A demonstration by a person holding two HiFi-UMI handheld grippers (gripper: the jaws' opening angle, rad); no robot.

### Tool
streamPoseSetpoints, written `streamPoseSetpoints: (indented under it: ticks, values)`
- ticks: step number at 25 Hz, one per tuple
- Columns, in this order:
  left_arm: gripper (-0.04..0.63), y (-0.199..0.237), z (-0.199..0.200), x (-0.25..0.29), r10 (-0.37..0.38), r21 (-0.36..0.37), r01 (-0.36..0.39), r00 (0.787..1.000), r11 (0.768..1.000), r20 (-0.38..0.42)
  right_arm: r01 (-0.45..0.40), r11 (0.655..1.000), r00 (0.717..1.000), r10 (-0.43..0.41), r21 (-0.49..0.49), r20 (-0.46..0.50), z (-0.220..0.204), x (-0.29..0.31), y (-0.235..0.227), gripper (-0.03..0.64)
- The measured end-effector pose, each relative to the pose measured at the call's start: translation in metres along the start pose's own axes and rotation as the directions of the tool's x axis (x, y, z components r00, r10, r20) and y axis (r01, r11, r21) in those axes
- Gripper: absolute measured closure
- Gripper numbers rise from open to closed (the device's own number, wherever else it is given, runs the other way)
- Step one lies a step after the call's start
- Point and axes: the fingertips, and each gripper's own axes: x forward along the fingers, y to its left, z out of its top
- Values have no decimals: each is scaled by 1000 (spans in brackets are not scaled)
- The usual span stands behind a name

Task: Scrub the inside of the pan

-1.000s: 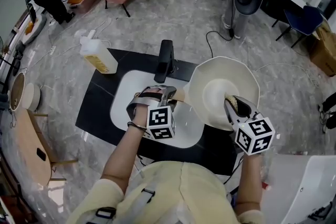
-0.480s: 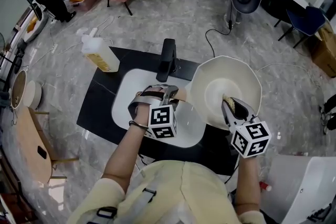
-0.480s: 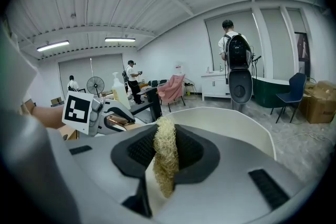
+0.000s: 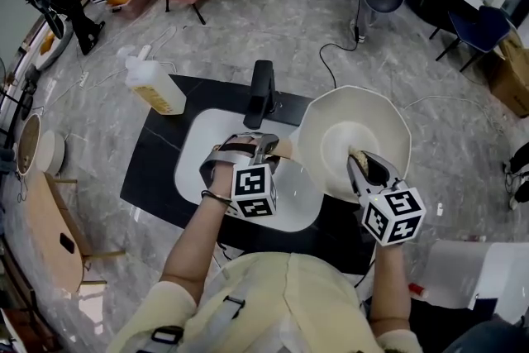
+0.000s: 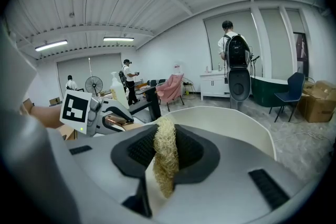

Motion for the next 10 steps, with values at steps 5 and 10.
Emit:
streamPoseSetpoints:
  ticks: [5, 10]
  values:
    - [420, 0, -1, 1, 1, 3, -1, 1000, 1000, 0, -4, 1000, 1000, 4, 1, -2, -2, 3, 2, 525]
    - [420, 2, -2, -1, 4, 4, -4, 1000, 1000, -3, -8, 1000, 1000, 8, 7, -8, -1, 4, 3, 525]
